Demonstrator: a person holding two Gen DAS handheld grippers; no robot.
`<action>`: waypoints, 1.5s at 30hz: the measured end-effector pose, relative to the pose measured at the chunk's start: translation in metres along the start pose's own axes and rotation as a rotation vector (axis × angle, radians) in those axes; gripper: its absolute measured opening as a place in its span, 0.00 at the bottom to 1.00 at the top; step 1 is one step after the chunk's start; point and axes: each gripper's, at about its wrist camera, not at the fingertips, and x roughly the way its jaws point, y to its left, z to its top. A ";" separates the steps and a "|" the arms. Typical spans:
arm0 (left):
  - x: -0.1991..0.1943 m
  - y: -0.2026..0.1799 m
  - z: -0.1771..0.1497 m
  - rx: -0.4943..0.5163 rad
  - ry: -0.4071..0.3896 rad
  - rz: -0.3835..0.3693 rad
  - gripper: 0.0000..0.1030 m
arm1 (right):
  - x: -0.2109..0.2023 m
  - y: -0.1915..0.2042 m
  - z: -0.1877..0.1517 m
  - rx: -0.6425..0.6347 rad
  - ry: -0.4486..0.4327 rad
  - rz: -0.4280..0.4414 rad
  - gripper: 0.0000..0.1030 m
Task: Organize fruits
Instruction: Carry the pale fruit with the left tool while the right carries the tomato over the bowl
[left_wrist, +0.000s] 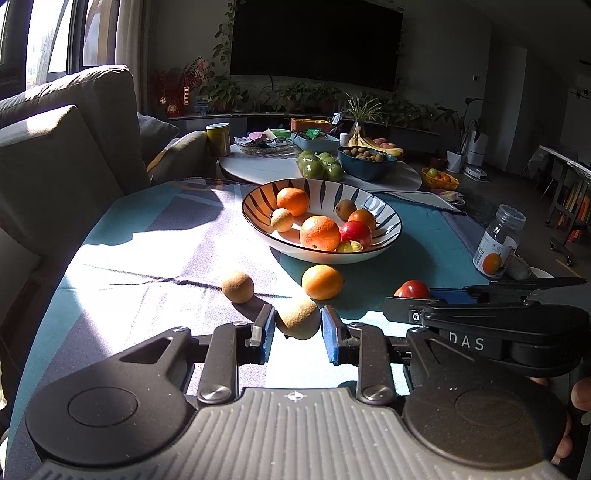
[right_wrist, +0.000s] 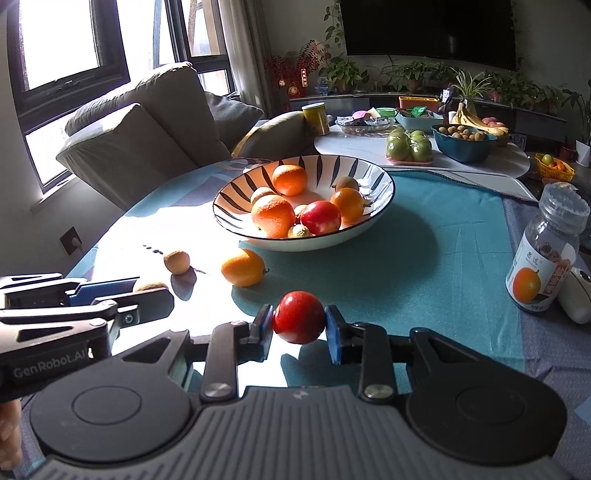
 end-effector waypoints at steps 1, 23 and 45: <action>-0.001 0.000 0.000 0.001 -0.001 0.000 0.25 | -0.003 0.002 0.001 -0.003 -0.008 0.004 0.78; -0.007 -0.007 0.008 0.014 -0.034 -0.013 0.25 | -0.028 0.007 0.023 0.029 -0.119 0.054 0.78; 0.021 -0.009 0.032 0.049 -0.029 0.002 0.25 | -0.015 -0.008 0.038 0.075 -0.128 0.055 0.78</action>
